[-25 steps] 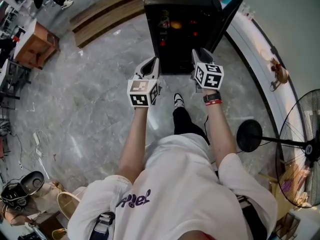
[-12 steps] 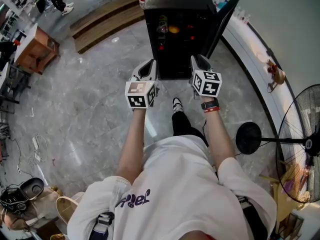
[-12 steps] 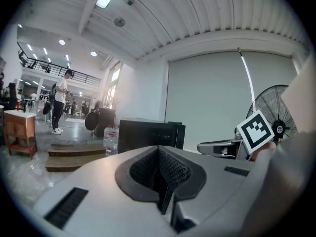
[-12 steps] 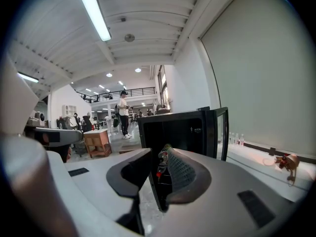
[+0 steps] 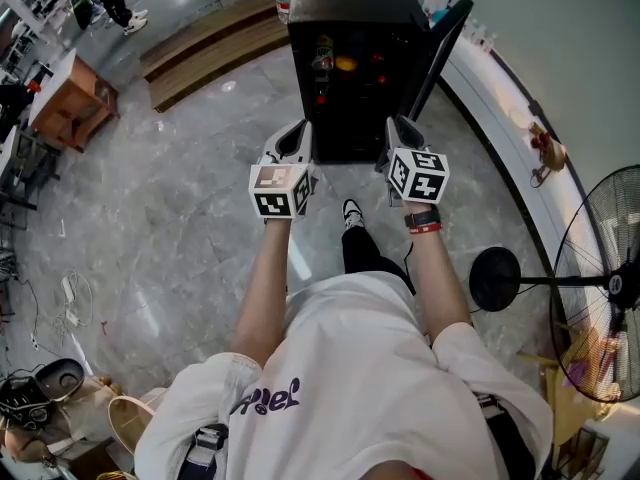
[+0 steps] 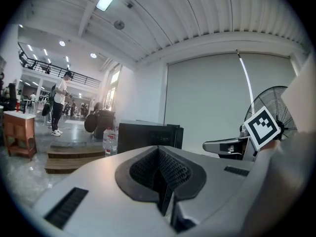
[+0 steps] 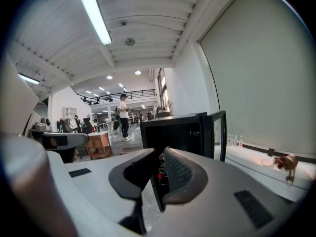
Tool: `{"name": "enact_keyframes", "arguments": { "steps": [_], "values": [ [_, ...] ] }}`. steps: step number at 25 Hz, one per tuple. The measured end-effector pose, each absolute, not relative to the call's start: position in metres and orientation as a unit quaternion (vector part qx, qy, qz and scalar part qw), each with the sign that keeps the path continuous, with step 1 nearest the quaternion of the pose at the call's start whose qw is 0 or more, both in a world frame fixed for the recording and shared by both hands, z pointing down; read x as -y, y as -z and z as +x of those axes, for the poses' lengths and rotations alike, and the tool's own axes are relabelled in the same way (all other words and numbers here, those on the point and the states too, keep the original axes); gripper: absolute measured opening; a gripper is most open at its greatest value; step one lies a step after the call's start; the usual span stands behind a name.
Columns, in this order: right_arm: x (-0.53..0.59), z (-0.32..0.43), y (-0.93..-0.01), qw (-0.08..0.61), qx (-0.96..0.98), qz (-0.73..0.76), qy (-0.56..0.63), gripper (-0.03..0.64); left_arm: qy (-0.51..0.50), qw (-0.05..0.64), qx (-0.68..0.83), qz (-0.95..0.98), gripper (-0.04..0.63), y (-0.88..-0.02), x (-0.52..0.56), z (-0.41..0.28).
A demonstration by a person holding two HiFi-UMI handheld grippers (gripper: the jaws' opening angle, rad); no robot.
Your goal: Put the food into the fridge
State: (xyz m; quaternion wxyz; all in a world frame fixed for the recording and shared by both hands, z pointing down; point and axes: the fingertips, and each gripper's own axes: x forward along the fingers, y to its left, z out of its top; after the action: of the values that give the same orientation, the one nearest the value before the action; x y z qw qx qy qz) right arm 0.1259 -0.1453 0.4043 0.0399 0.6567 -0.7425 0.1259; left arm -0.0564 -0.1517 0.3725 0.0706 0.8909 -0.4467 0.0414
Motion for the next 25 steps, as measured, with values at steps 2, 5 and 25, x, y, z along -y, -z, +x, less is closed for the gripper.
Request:
{"name": "enact_keyframes", "arguments": {
  "steps": [2,5,25],
  "values": [
    [0.142,0.126,-0.402,0.039,0.743,0.657,-0.124,0.068,-0.040,0.070,0.446,0.891,0.017,-0.372,0.150,-0.055],
    [0.136,0.128,-0.400,0.036,0.743,0.657,-0.124,0.058,-0.040,0.069,0.445,0.892,0.018,-0.372,0.146,-0.053],
    [0.114,0.131,-0.396,0.022,0.744,0.657,-0.120,0.015,-0.044,0.063,0.443,0.893,0.018,-0.375,0.130,-0.045]
  ]
}}
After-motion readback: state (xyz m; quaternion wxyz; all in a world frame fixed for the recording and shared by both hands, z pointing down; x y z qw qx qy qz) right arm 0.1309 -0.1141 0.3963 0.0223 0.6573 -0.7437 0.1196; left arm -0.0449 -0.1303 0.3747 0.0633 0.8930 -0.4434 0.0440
